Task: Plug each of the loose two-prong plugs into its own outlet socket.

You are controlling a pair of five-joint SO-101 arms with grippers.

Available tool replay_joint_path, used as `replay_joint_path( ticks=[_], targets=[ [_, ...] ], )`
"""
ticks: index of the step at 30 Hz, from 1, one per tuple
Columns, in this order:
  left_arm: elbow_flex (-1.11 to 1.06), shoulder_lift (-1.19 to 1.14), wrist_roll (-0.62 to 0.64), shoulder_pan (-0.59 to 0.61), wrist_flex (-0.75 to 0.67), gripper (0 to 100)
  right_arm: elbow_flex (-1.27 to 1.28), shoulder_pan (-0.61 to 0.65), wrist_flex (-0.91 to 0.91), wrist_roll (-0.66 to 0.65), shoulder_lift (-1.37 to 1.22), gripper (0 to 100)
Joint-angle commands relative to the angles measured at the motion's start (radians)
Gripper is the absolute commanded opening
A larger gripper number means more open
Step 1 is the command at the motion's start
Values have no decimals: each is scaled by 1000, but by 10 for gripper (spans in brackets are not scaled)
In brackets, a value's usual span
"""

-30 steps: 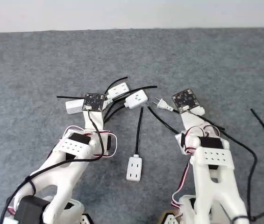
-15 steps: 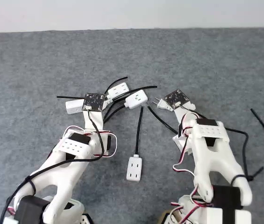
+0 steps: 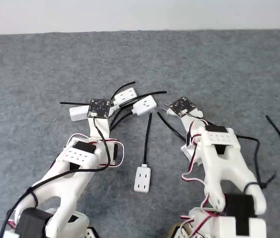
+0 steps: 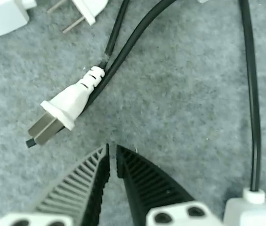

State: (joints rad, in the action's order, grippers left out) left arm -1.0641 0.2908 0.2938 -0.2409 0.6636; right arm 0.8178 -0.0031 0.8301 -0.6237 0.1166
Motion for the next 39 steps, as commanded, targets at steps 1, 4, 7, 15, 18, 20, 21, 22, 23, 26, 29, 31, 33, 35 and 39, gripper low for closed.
replay_joint_path(
  ticks=[1, 4, 7, 15, 18, 20, 21, 22, 23, 26, 29, 31, 33, 35, 39],
  targets=[
    [54, -2, 2, 8, -17, 27, -135, 4, 68, -9, -68, 93],
    [54, -2, 2, 8, -17, 27, -233, 2, 139, -9, -165, 93],
    [54, -2, 2, 6, -17, 27, -272, -5, 160, -9, -194, 93],
    [54, -2, 2, 6, -17, 27, -118, 15, -1, -14, -47, 93],
    [54, -2, 2, 6, -17, 27, -71, 21, -27, -15, -2, 94],
    [54, -2, 2, 6, -17, 27, -71, 21, -28, -15, -5, 93],
    [54, -2, 2, 6, -17, 27, -71, 19, -27, -15, -8, 91],
    [54, -2, 2, 6, -17, 27, -72, 15, -25, -15, -10, 80],
    [54, -2, 2, 6, -17, 27, -74, 7, -25, -15, -10, 58],
    [54, -2, 2, 6, -17, 27, -74, -1, -25, -15, -10, 8],
    [54, -2, 2, 6, -17, 27, -74, -10, -24, -15, -10, 8],
    [54, -2, 2, 6, -17, 27, -74, -10, -24, -14, -10, 12],
    [54, -2, 2, 6, -17, 27, -74, -8, -24, -12, -10, 31],
    [54, -2, 2, 6, -17, 27, -74, -7, -24, -11, -8, 90],
    [54, -2, 2, 6, -17, 27, -69, -5, -22, -11, -2, 139]
  ],
)
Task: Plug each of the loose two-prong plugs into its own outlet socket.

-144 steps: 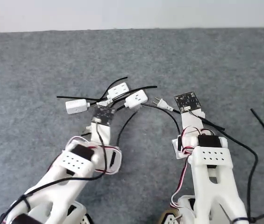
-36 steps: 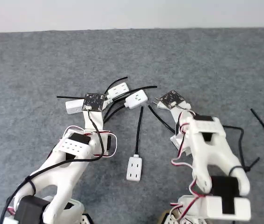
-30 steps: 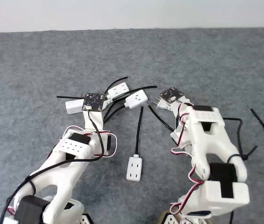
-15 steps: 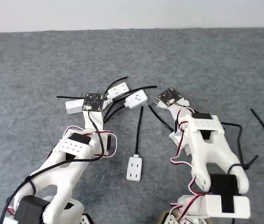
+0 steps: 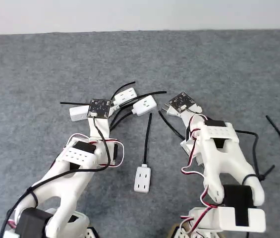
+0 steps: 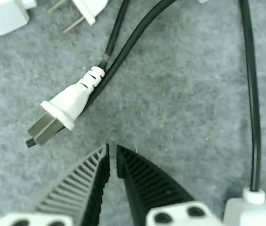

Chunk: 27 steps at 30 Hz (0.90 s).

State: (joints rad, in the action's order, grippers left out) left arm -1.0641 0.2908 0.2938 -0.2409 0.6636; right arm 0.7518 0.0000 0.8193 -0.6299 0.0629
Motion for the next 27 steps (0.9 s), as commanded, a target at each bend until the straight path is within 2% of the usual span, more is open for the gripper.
replay_joint_path(
  ticks=[1, 6, 11, 17, 27],
  targets=[
    [54, -2, 2, 6, -17, 27, -3, -8, -7, -3, 51, 139],
    [54, -2, 2, 6, -17, 27, -3, -7, 41, -5, 61, 136],
    [54, -2, 0, 6, -17, 27, 61, -8, 33, -8, 133, 54],
    [54, -2, 0, 6, -17, 27, 69, -13, 10, -8, 131, 106],
    [54, -2, 0, 6, -17, 27, 8, -15, 38, -5, 61, 105]
  ],
)
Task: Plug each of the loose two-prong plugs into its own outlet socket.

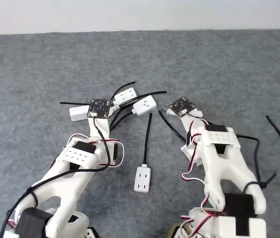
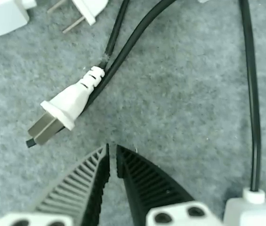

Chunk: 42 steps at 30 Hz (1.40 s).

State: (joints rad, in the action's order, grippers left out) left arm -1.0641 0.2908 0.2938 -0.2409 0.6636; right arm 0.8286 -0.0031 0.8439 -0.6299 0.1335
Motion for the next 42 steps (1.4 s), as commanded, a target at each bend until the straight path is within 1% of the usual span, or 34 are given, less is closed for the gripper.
replay_joint_path(
  ticks=[1, 5, 15, 18, 22, 25, 28, 31, 33, 35, 37, 42],
  targets=[
    [54, -2, 0, 6, -17, 27, -81, -12, 22, -5, -21, 92],
    [54, -2, 0, 6, -17, 27, -103, -13, 33, -5, -48, 6],
    [54, -2, 0, 6, -17, 27, -84, -30, 22, 5, -4, 9],
    [54, -2, 0, 6, -17, 27, -80, -30, 39, 54, 61, 9],
    [54, -2, 2, 8, -17, 27, -97, -13, 177, 144, 239, 9],
    [65, -3, 6, 38, -12, 27, -115, 28, 297, 209, 412, 9],
    [70, -5, 6, 38, 9, 27, -157, 105, 426, 269, 590, 9],
    [70, -5, 3, 32, 23, 27, -209, 252, 536, 338, 730, 9],
    [70, -5, -51, -9, 58, 24, -230, 348, 538, 347, 771, 9],
    [70, -3, -157, -55, 100, 23, -238, 386, 519, 353, 774, 9],
    [71, -3, -226, -78, 121, 22, -241, 435, 510, 356, 782, 9],
    [68, -5, -219, -80, 124, 23, -242, 610, 507, 347, 834, 9]
  ],
)
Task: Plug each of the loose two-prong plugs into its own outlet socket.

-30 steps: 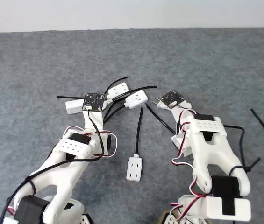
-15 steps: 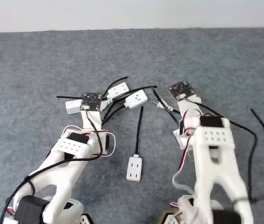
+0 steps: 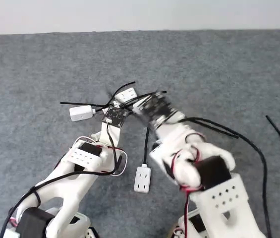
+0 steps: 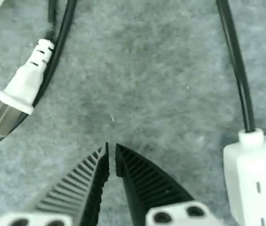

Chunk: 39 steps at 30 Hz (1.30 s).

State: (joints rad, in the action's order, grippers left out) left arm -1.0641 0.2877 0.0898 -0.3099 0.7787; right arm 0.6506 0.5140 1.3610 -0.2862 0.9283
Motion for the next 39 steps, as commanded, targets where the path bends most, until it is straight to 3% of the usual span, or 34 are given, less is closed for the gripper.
replay_joint_path(
  ticks=[1, 19, 26, 28, 32, 39],
  targets=[
    [68, -2, -18, -12, 9, 23, -63, 122, -12, 2, 44, 9],
    [4, 60, -209, -75, 17, 23, 20, 108, -295, 52, -189, 9],
    [-111, 209, -199, -117, -41, 24, 20, 107, -321, 106, -193, 9],
    [-130, 236, -130, -115, -74, 26, 20, 105, -320, 117, -191, 9],
    [-180, 273, 38, -20, -215, 26, 25, 59, -320, 181, -193, 9],
    [-266, 419, 69, 201, -270, 24, 95, 74, -277, 183, -193, 9]
  ],
)
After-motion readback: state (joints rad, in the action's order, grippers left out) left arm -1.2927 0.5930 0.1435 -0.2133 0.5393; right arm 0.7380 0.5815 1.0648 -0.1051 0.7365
